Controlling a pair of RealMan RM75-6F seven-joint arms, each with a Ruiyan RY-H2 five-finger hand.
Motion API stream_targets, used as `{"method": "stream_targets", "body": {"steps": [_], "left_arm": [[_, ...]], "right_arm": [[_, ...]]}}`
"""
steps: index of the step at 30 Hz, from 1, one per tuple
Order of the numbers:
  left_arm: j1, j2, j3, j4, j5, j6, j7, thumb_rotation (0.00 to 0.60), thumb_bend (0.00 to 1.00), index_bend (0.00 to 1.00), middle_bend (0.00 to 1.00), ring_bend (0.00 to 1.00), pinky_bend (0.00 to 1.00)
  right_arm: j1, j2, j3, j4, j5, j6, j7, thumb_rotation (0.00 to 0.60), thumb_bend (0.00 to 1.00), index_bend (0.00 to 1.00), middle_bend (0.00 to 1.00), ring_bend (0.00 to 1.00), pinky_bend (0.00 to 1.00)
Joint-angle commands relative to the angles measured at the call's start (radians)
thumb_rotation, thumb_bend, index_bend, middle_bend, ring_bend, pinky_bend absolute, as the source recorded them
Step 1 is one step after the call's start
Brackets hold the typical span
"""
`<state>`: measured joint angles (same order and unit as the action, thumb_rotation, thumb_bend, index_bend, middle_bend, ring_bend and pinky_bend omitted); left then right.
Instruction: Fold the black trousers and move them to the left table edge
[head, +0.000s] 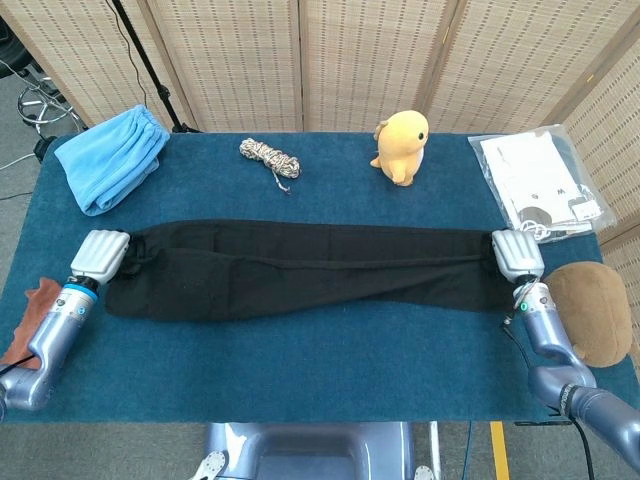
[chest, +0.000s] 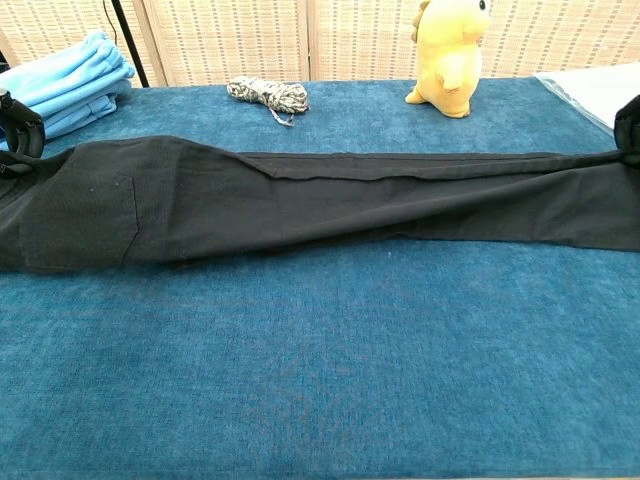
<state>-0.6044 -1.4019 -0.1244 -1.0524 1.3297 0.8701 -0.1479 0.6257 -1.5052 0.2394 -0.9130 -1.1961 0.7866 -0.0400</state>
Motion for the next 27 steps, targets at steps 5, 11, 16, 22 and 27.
{"method": "stream_targets", "body": {"steps": [5, 11, 16, 22, 27], "left_arm": [[-0.007, -0.009, -0.002, 0.017, -0.015, -0.011, 0.009, 0.6, 0.36, 0.66, 0.65, 0.44, 0.47], [-0.009, -0.018, -0.013, 0.032, -0.03, -0.005, 0.017, 0.6, 0.36, 0.66, 0.65, 0.44, 0.47], [-0.01, -0.031, -0.03, 0.041, -0.048, 0.008, 0.006, 0.6, 0.36, 0.66, 0.65, 0.44, 0.47], [-0.019, -0.041, -0.033, 0.054, -0.062, -0.017, 0.003, 0.6, 0.36, 0.66, 0.65, 0.44, 0.47], [-0.024, -0.054, -0.04, 0.073, -0.076, -0.025, 0.006, 0.6, 0.36, 0.66, 0.65, 0.44, 0.47]], "right_arm": [[0.056, -0.043, 0.018, 0.066, 0.03, -0.046, -0.025, 0.6, 0.68, 0.62, 0.55, 0.39, 0.57], [0.089, -0.072, 0.031, 0.122, 0.071, -0.08, -0.064, 0.6, 0.68, 0.62, 0.55, 0.39, 0.57], [0.106, -0.081, 0.037, 0.159, 0.097, -0.098, -0.088, 0.6, 0.68, 0.62, 0.55, 0.4, 0.57], [0.118, -0.096, 0.042, 0.21, 0.135, -0.135, -0.106, 0.6, 0.68, 0.62, 0.55, 0.39, 0.57], [0.127, -0.115, 0.046, 0.256, 0.156, -0.155, -0.114, 0.6, 0.68, 0.62, 0.55, 0.39, 0.57]]}}
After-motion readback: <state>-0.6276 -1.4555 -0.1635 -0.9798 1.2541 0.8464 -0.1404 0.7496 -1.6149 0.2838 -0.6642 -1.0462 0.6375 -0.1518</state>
